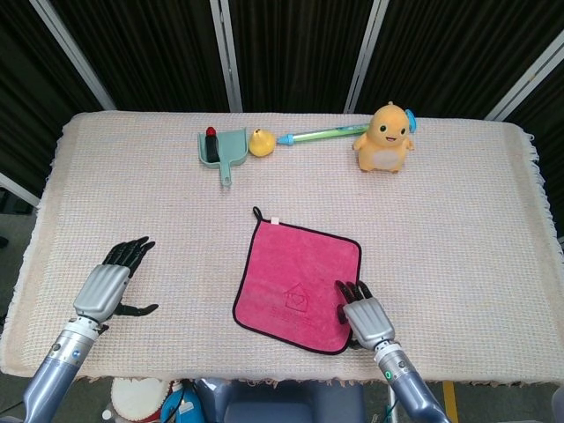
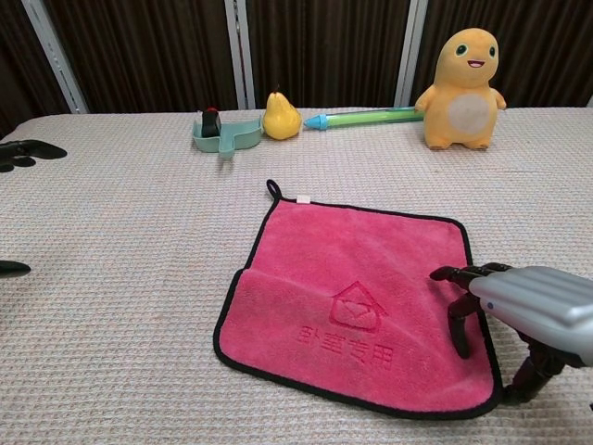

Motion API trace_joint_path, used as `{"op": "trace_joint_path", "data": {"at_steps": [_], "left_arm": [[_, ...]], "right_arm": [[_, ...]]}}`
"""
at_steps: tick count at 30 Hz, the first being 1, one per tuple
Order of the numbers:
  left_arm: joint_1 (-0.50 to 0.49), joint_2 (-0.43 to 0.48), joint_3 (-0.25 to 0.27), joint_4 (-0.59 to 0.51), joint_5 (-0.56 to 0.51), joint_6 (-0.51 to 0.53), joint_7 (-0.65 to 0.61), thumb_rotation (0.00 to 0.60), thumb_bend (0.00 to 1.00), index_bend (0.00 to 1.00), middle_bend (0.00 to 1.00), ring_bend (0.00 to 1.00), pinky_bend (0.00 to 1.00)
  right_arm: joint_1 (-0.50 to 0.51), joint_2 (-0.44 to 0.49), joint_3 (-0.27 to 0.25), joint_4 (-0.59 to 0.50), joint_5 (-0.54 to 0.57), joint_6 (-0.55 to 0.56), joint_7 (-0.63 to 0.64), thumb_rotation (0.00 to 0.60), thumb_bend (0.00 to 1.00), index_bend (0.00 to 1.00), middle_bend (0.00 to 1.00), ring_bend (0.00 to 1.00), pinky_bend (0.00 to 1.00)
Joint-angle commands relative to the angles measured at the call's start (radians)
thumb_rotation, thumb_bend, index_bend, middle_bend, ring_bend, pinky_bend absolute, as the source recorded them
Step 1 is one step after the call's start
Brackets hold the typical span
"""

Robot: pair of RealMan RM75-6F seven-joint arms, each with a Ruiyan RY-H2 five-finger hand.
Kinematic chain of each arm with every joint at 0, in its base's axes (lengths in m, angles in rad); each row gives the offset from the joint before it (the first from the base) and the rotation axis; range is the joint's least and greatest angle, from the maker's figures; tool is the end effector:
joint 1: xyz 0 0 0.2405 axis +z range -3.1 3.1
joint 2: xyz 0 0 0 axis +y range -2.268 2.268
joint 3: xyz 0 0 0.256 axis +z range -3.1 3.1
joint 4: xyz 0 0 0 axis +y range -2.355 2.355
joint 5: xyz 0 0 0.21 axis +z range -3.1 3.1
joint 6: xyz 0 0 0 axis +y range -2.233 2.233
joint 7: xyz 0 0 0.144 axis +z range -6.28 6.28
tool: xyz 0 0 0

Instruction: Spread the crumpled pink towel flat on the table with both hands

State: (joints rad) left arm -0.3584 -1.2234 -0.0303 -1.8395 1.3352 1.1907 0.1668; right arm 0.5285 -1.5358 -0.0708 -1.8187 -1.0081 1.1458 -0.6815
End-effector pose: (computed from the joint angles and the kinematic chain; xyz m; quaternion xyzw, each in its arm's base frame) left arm -0.2243 0.2313 0.0713 -0.6667 -0.4679 -0.3817 0.4369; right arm -0.1852 -0.2135 -0.0358 0.7704 -0.4311 0.2452 0.4005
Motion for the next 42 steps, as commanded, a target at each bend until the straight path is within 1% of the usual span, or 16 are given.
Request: {"op": "trace_joint_path", "data": {"at_steps": [1,10,15,19,26,27,29,31,33,35,39,42], "left_arm": [[0.000,0.000,-0.001,0.001,0.000,0.001,-0.001,0.600,0.06,0.00,0.00,0.00,0.00],[0.001,0.001,-0.003,0.002,-0.001,0.000,-0.002,0.600,0.06,0.00,0.00,0.00,0.00],[0.002,0.004,-0.001,0.001,0.004,0.000,-0.005,0.600,0.06,0.00,0.00,0.00,0.00],[0.003,0.006,0.001,0.001,0.010,0.002,-0.004,0.600,0.06,0.00,0.00,0.00,0.00],[0.003,0.006,0.007,0.002,0.022,-0.002,0.001,0.600,0.06,0.00,0.00,0.00,0.00],[0.002,0.004,0.008,0.004,0.026,-0.003,0.004,0.600,0.06,0.00,0.00,0.00,0.00],[0.000,0.003,0.012,0.008,0.034,-0.006,0.007,0.600,0.07,0.00,0.00,0.00,0.00],[-0.004,0.004,0.019,0.013,0.044,-0.016,0.012,0.600,0.11,0.00,0.00,0.00,0.00],[-0.011,0.006,0.029,0.021,0.060,-0.032,0.015,0.600,0.16,0.00,0.00,0.00,0.00],[-0.017,0.007,0.035,0.027,0.072,-0.043,0.018,0.600,0.17,0.00,0.00,0.00,0.00],[-0.021,0.001,0.045,0.041,0.094,-0.049,0.025,0.600,0.17,0.00,0.00,0.00,0.00],[-0.022,-0.008,0.051,0.050,0.109,-0.050,0.020,0.600,0.14,0.00,0.00,0.00,0.00]], "right_arm": [[-0.002,0.006,0.008,-0.005,-0.009,0.007,0.005,0.600,0.13,0.00,0.00,0.00,0.00],[-0.006,0.048,0.031,-0.062,-0.032,0.029,0.014,0.600,0.13,0.00,0.00,0.00,0.00],[-0.022,0.079,0.044,-0.090,-0.078,0.072,0.037,0.600,0.13,0.00,0.00,0.00,0.00],[-0.047,0.102,0.055,-0.068,-0.132,0.127,0.068,0.600,0.13,0.00,0.00,0.00,0.00],[-0.092,0.142,0.069,-0.015,-0.183,0.195,0.137,0.600,0.14,0.00,0.00,0.00,0.00],[-0.100,0.147,0.070,-0.002,-0.196,0.205,0.153,0.600,0.16,0.00,0.00,0.00,0.00],[-0.114,0.152,0.069,0.019,-0.224,0.223,0.182,0.600,0.26,0.00,0.00,0.00,0.00],[-0.132,0.154,0.068,0.046,-0.255,0.250,0.209,0.600,0.42,0.00,0.00,0.00,0.00],[-0.154,0.148,0.067,0.083,-0.292,0.287,0.241,0.600,0.50,0.00,0.00,0.00,0.00],[-0.173,0.141,0.070,0.111,-0.310,0.314,0.275,0.600,0.53,0.00,0.00,0.00,0.00],[-0.212,0.135,0.083,0.161,-0.324,0.360,0.348,0.600,0.53,0.00,0.00,0.00,0.00],[-0.244,0.135,0.092,0.197,-0.336,0.397,0.411,0.600,0.53,0.00,0.00,0.00,0.00]]}}
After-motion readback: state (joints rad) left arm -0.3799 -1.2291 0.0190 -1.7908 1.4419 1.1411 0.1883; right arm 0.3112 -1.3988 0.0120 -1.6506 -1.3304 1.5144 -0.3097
